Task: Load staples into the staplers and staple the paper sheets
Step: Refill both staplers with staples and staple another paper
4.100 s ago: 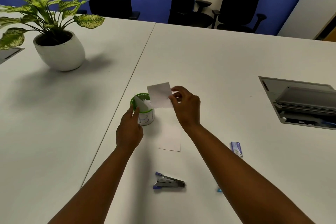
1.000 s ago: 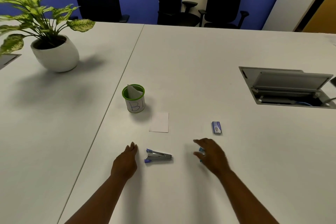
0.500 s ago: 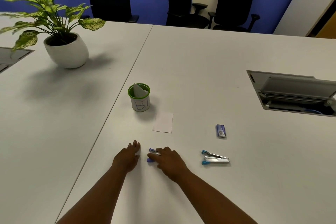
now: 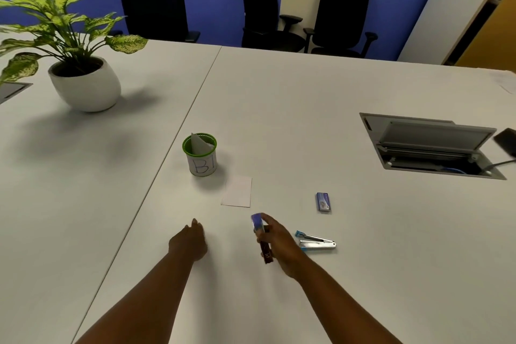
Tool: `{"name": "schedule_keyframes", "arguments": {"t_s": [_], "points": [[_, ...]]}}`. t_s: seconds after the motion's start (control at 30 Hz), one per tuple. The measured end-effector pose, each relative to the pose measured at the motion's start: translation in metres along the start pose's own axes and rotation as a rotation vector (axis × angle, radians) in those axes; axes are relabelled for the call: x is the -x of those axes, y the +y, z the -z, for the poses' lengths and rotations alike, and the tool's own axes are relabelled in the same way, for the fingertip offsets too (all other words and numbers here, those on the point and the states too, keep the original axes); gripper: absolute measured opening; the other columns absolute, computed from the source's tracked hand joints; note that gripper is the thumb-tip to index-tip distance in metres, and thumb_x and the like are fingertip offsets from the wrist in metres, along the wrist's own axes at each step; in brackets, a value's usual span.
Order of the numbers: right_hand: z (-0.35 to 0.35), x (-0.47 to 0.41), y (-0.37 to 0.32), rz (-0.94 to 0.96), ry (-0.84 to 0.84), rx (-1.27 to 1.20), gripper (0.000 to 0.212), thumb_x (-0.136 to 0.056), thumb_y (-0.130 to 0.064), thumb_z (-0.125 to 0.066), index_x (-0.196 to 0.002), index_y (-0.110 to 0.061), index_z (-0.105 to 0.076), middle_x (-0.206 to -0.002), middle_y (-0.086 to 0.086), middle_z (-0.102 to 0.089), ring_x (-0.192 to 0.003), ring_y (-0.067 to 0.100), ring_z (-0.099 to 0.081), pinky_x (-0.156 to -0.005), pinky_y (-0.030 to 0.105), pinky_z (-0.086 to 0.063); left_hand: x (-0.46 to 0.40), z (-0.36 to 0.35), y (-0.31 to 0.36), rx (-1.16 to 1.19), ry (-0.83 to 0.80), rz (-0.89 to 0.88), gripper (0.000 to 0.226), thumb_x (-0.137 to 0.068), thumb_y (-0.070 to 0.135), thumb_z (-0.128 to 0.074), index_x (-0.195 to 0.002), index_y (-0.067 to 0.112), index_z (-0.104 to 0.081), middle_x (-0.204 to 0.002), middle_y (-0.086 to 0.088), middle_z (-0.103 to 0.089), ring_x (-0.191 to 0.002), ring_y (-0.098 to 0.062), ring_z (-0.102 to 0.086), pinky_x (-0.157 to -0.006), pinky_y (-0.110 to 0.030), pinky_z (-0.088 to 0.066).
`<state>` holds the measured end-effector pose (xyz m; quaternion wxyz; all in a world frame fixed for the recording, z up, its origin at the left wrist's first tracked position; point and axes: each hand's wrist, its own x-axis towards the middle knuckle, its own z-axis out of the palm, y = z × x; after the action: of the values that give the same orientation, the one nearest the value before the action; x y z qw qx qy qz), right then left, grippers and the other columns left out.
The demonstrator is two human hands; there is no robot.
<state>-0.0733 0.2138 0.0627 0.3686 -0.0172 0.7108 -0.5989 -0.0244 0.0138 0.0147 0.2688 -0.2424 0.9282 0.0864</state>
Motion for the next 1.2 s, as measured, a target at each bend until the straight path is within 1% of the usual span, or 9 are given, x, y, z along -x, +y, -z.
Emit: {"name": "schedule_keyframes", "arguments": {"t_s": [0.07,0.13,0.23,0.3,0.43,0.63,0.83,0.97,1.2], "points": [[0.008,0.011,-0.011,-0.052,-0.016,-0.326,0.013,-0.093,-0.008,-0.045,-0.102,-0.009,-0.055,-0.086,0.006,-0.053,-0.075,0.016,-0.052,-0.058,0.026,-0.044,0.000,0.001,0.003,0.009,0.004,0.018,0.061,-0.096,0.023,-0.035,-0.147,0.005,-0.008,-0.155,-0.008,-0.020,-0.138,-0.022,-0.031,-0.111,-0.035,-0.033],[0.016,0.021,-0.020,-0.063,-0.027,-0.521,0.019,-0.095,-0.019,-0.044,-0.087,-0.008,-0.056,-0.079,0.006,-0.054,-0.070,0.017,-0.053,-0.057,0.030,-0.042,0.000,0.002,0.006,0.024,0.010,0.031,0.061,-0.096,0.022,-0.035,-0.147,0.003,-0.007,-0.153,-0.008,-0.024,-0.136,-0.022,-0.035,-0.109,-0.035,-0.034],[0.022,0.032,-0.030,-0.054,-0.077,-0.665,0.042,-0.096,-0.042,-0.034,-0.089,-0.008,-0.059,-0.077,0.004,-0.056,-0.066,0.017,-0.052,-0.059,0.032,-0.040,0.001,0.003,0.009,0.057,0.014,0.058,0.060,-0.095,0.019,-0.031,-0.147,0.002,-0.005,-0.151,-0.009,-0.030,-0.136,-0.022,-0.036,-0.110,-0.035,-0.033],[0.025,0.037,-0.035,-0.026,-0.126,-0.734,0.045,-0.096,-0.043,-0.030,-0.102,-0.008,-0.058,-0.081,0.003,-0.055,-0.065,0.016,-0.053,-0.059,0.030,-0.042,0.002,0.004,0.009,0.071,0.009,0.068,0.059,-0.095,0.017,-0.029,-0.147,0.001,-0.004,-0.150,-0.010,-0.030,-0.136,-0.023,-0.035,-0.111,-0.036,-0.032],[0.026,0.043,-0.041,0.020,-0.223,-0.806,0.050,-0.093,-0.045,-0.033,-0.116,-0.008,-0.058,-0.081,0.000,-0.061,-0.066,0.011,-0.061,-0.059,0.026,-0.050,0.004,0.004,0.008,0.068,-0.001,0.062,0.061,-0.095,0.018,-0.031,-0.147,0.003,-0.004,-0.153,-0.010,-0.026,-0.137,-0.024,-0.033,-0.112,-0.036,-0.032],[0.019,0.043,-0.045,0.083,-0.223,-0.862,0.038,-0.076,-0.036,-0.052,-0.088,-0.006,-0.073,-0.078,0.006,-0.072,-0.072,0.015,-0.070,-0.065,0.027,-0.059,0.005,0.006,0.005,0.054,0.001,0.047,0.061,-0.094,0.020,-0.035,-0.147,0.005,-0.008,-0.153,-0.008,-0.025,-0.136,-0.024,-0.034,-0.111,-0.036,-0.033],[0.013,0.045,-0.047,0.071,-0.267,-0.872,0.042,-0.078,-0.036,-0.051,-0.096,-0.003,-0.070,-0.081,0.008,-0.071,-0.075,0.017,-0.070,-0.067,0.031,-0.060,0.003,0.004,0.001,0.035,0.005,0.019,0.058,-0.095,0.021,-0.035,-0.146,0.006,-0.013,-0.155,-0.006,-0.020,-0.138,-0.023,-0.031,-0.110,-0.036,-0.033],[0.012,0.045,-0.049,0.073,-0.259,-0.902,0.038,-0.075,-0.033,-0.053,-0.084,-0.003,-0.075,-0.073,0.008,-0.070,-0.067,0.017,-0.069,-0.065,0.029,-0.060,0.002,0.004,0.002,0.039,0.005,0.025,0.059,-0.094,0.021,-0.035,-0.147,0.006,-0.013,-0.155,-0.006,-0.021,-0.137,-0.023,-0.033,-0.109,-0.036,-0.035],[0.015,0.047,-0.052,0.065,-0.278,-0.933,0.040,-0.077,-0.035,-0.051,-0.083,-0.003,-0.075,-0.072,0.007,-0.070,-0.065,0.017,-0.069,-0.064,0.028,-0.060,0.000,0.003,0.002,0.020,0.016,0.010,0.058,-0.096,0.022,-0.033,-0.146,0.003,-0.012,-0.153,-0.010,-0.025,-0.135,-0.025,-0.036,-0.108,-0.036,-0.035]]}}
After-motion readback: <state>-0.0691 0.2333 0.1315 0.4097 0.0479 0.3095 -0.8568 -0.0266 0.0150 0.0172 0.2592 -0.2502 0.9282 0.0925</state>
